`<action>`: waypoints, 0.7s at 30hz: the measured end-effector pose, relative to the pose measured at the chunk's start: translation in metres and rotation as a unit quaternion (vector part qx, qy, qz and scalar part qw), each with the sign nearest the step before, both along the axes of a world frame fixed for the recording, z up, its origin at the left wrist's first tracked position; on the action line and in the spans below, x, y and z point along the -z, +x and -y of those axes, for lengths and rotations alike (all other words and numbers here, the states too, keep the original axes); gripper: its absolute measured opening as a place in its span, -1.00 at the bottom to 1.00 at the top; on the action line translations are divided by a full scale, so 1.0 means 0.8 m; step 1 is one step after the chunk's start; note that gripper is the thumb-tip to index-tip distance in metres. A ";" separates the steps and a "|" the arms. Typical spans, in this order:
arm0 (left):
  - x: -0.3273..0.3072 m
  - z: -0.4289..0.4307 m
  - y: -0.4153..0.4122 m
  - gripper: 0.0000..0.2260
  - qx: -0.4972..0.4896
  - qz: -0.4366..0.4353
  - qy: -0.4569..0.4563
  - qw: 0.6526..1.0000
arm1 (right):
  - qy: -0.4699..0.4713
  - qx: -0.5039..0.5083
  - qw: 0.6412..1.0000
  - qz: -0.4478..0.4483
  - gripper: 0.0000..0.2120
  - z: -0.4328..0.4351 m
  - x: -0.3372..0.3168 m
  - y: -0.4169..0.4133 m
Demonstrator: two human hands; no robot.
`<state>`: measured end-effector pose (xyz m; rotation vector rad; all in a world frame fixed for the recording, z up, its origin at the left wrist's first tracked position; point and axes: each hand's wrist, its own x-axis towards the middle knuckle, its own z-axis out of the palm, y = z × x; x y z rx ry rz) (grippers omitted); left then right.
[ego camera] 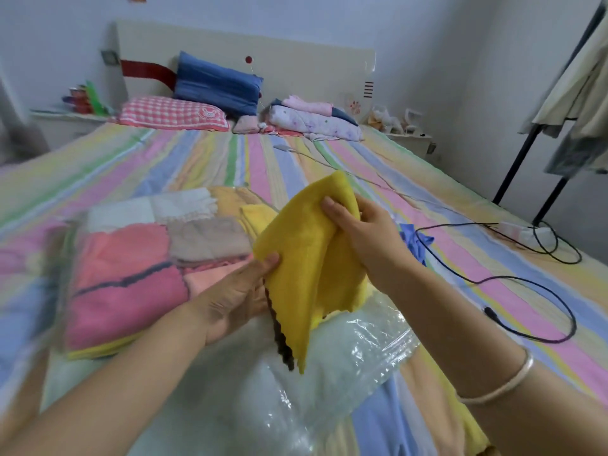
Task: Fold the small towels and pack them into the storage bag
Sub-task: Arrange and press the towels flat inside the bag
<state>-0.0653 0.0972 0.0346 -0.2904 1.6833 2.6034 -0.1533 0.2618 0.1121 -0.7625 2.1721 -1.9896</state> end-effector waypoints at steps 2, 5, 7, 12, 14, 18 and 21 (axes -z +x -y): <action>0.000 0.015 0.015 -0.08 -0.018 -0.013 0.020 1.000 | 0.012 -0.021 0.998 0.052 -0.88 0.012 0.008 0.006; -0.005 0.033 0.038 -0.25 -0.031 -0.015 0.036 0.999 | 0.040 -0.032 0.995 0.089 -0.76 0.027 0.019 0.015; -0.009 0.045 0.047 -0.44 -0.066 -0.006 0.006 0.998 | 0.062 -0.041 0.993 0.092 -0.74 0.035 0.025 0.019; -0.036 0.076 0.058 -0.64 -0.231 -0.111 -0.083 0.963 | 0.019 -0.069 0.997 0.016 -0.90 0.050 0.028 0.030; -0.049 0.078 0.071 -0.74 -0.232 -0.149 -0.148 0.950 | -0.022 -0.109 0.994 0.001 -0.90 0.047 0.034 0.037; -0.023 0.069 0.110 -0.89 -0.185 -0.085 -0.297 0.933 | 0.013 -0.162 0.985 0.053 -0.76 0.019 0.080 0.061; 0.030 0.061 0.136 -0.87 -0.122 -0.003 -0.389 0.913 | 0.145 -0.162 0.969 0.119 -0.82 -0.002 0.134 0.087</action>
